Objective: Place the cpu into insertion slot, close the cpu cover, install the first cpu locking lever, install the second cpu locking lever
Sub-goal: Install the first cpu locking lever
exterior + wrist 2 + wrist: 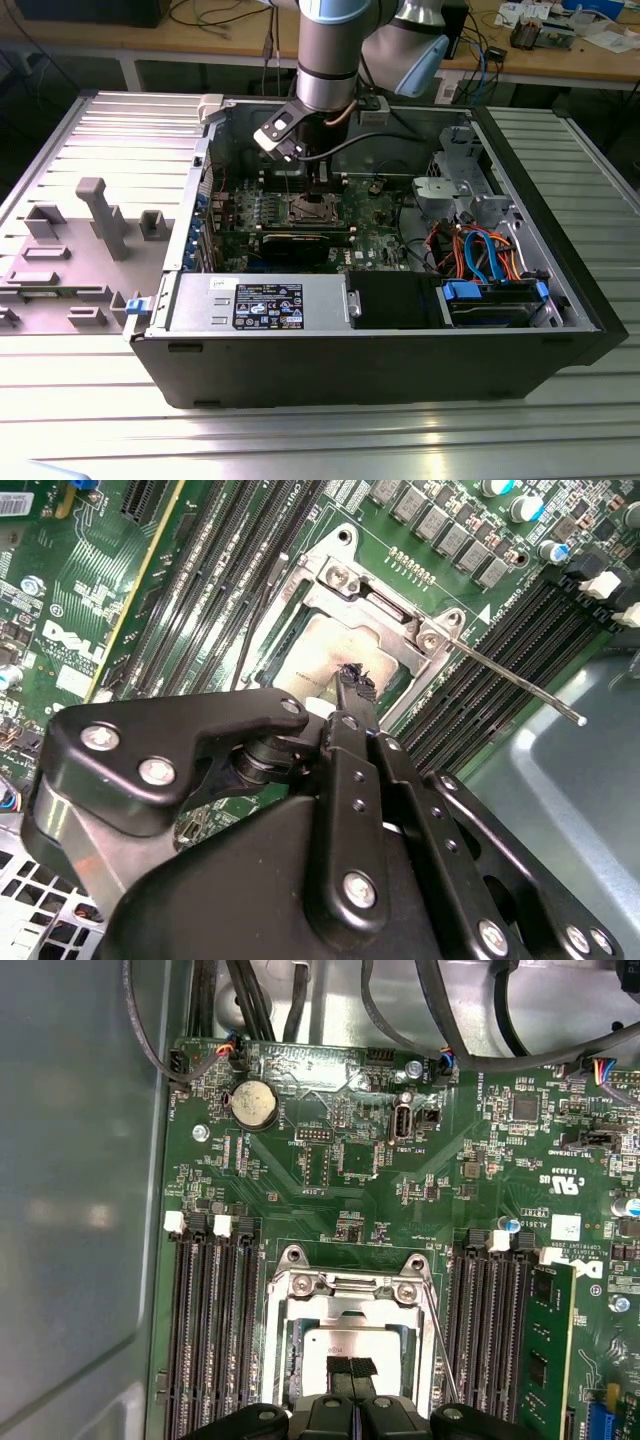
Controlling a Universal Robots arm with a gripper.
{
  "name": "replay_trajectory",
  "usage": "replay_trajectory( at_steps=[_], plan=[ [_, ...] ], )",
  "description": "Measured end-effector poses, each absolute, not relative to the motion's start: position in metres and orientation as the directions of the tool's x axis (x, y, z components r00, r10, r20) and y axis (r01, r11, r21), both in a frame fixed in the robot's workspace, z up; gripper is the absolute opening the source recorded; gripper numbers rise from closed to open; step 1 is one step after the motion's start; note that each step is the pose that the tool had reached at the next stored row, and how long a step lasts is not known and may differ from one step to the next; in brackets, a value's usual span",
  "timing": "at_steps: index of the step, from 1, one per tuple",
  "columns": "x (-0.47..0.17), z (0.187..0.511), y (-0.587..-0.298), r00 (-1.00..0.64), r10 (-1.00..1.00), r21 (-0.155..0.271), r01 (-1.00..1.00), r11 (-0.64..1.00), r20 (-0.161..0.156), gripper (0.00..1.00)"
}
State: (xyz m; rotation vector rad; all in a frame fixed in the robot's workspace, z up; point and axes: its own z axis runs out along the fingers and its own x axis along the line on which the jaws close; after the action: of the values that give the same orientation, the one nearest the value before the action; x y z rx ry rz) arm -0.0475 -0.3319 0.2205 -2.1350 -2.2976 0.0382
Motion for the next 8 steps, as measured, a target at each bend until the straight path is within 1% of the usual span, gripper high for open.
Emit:
replay_trajectory(
  at_steps=[8],
  plan=[
    [-0.0475, 0.2249, -0.3320, -0.073, 0.997, -0.022, 0.997, 0.073, -0.013, 0.11]
  ],
)
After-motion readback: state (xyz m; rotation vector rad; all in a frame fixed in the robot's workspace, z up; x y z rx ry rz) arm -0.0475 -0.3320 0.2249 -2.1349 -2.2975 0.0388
